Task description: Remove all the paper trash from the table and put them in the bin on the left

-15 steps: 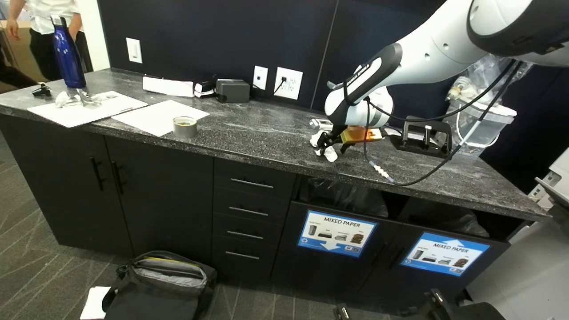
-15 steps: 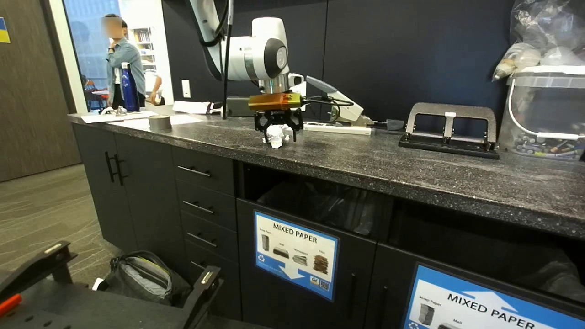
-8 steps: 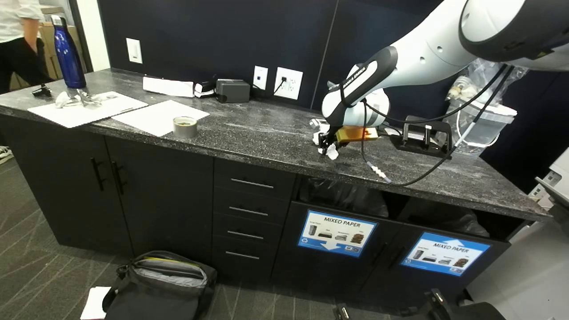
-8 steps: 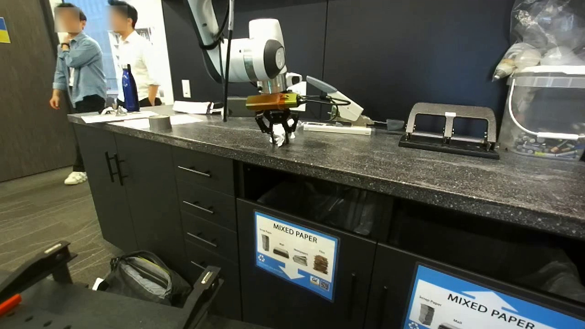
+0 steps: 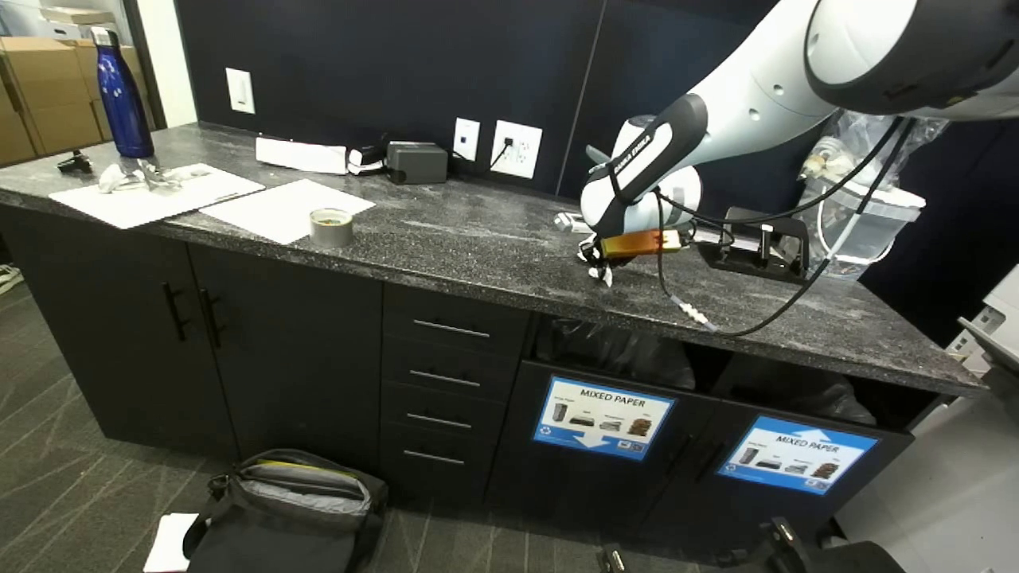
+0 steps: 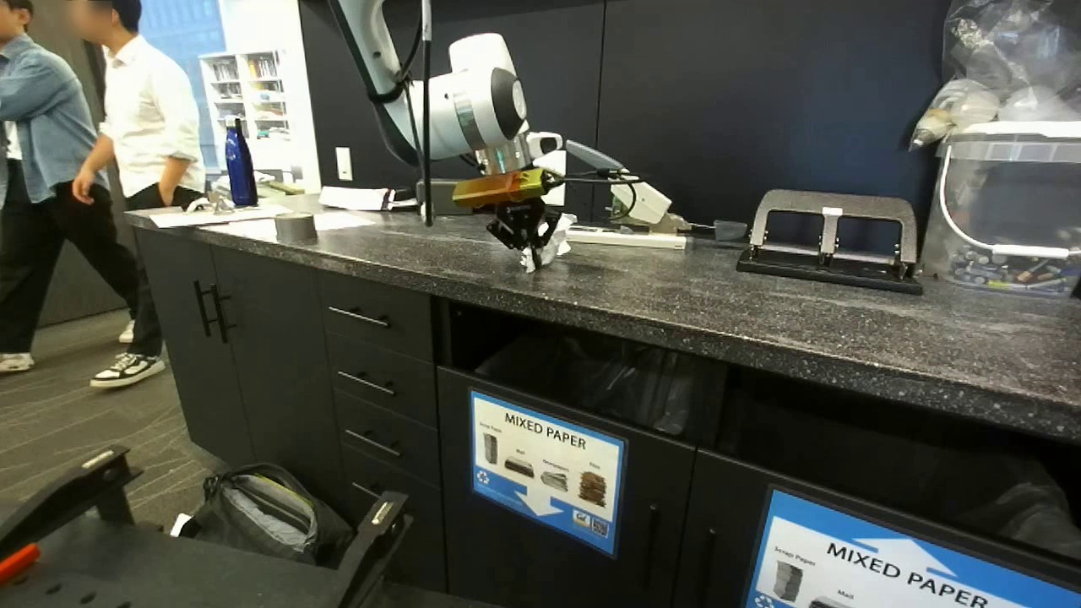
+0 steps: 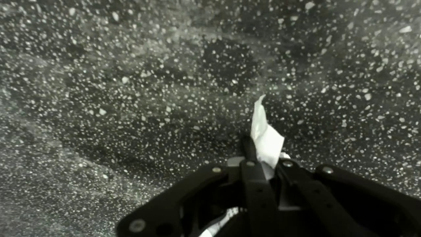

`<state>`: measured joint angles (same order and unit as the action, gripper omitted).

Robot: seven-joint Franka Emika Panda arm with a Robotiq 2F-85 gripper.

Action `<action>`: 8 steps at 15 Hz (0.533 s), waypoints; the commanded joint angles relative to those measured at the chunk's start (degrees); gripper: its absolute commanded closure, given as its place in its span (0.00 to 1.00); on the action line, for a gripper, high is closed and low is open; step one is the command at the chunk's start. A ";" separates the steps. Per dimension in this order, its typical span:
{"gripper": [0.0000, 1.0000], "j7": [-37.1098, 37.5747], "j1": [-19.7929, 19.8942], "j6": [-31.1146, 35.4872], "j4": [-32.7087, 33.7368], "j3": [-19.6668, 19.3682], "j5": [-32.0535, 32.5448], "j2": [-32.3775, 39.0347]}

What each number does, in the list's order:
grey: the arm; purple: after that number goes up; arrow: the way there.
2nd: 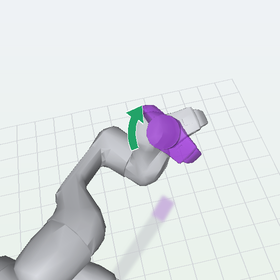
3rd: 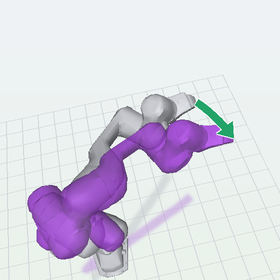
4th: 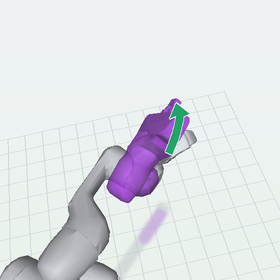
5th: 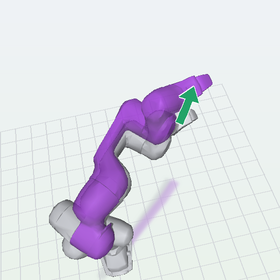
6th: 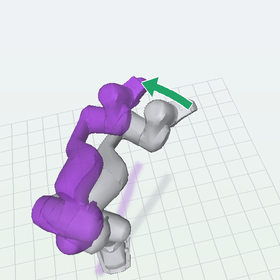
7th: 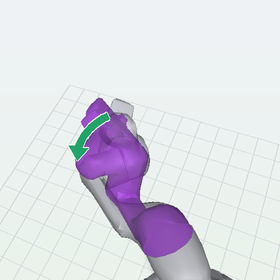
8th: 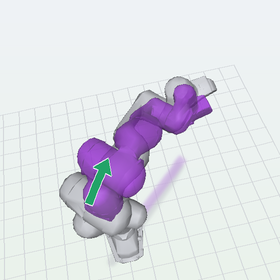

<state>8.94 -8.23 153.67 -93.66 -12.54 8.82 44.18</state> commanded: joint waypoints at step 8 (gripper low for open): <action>0.91 18.61 -9.90 -5.19 -19.72 -5.15 6.39 -11.33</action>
<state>23.00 -15.92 149.94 -102.73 -17.75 13.83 38.83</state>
